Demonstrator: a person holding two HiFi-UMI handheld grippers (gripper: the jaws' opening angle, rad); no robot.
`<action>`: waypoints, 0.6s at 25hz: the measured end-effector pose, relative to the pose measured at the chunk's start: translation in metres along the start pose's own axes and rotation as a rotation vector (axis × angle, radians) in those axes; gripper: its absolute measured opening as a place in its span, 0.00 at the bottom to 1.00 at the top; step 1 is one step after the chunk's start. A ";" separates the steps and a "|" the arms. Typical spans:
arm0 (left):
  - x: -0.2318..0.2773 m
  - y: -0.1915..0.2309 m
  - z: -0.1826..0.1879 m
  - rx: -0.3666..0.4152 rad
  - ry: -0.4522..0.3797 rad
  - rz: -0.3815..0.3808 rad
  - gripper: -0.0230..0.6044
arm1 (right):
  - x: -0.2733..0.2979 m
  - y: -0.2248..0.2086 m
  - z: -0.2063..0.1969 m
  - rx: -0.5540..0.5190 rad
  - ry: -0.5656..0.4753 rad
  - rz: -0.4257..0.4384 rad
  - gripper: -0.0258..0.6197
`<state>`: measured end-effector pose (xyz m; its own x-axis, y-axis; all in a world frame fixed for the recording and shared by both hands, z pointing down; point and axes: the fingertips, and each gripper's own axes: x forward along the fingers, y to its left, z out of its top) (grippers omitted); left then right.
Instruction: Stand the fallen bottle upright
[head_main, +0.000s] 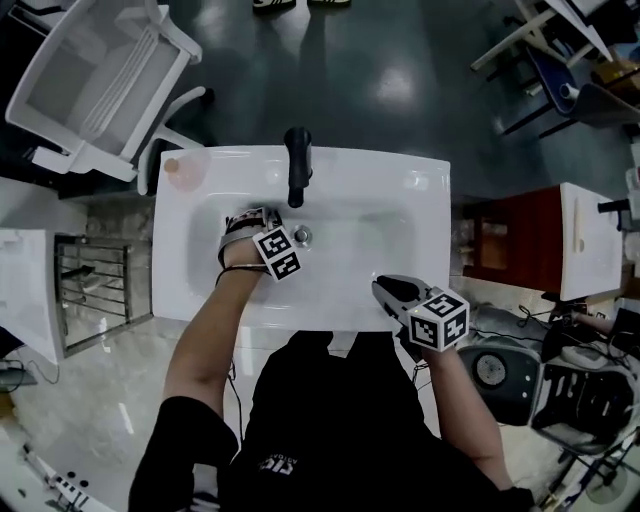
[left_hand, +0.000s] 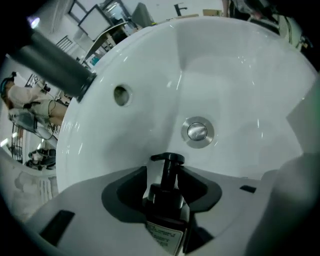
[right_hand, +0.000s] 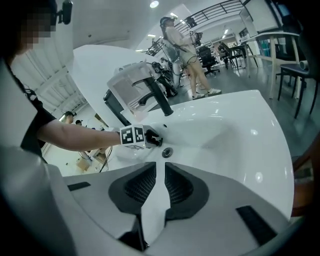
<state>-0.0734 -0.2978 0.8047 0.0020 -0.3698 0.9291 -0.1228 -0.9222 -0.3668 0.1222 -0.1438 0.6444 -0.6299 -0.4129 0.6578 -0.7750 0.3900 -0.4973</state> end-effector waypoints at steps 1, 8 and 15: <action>0.000 -0.002 0.004 0.053 0.009 0.016 0.36 | -0.004 0.000 -0.003 0.008 -0.003 -0.004 0.15; -0.006 -0.012 0.024 0.271 -0.025 0.144 0.18 | -0.025 -0.002 -0.015 0.032 -0.004 -0.028 0.15; -0.054 -0.015 0.086 0.096 -0.273 0.174 0.18 | -0.044 -0.010 -0.023 0.056 -0.013 -0.039 0.14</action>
<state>0.0138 -0.2735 0.7559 0.2563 -0.5276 0.8099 -0.0502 -0.8440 -0.5340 0.1589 -0.1109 0.6333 -0.5999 -0.4377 0.6698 -0.8001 0.3267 -0.5031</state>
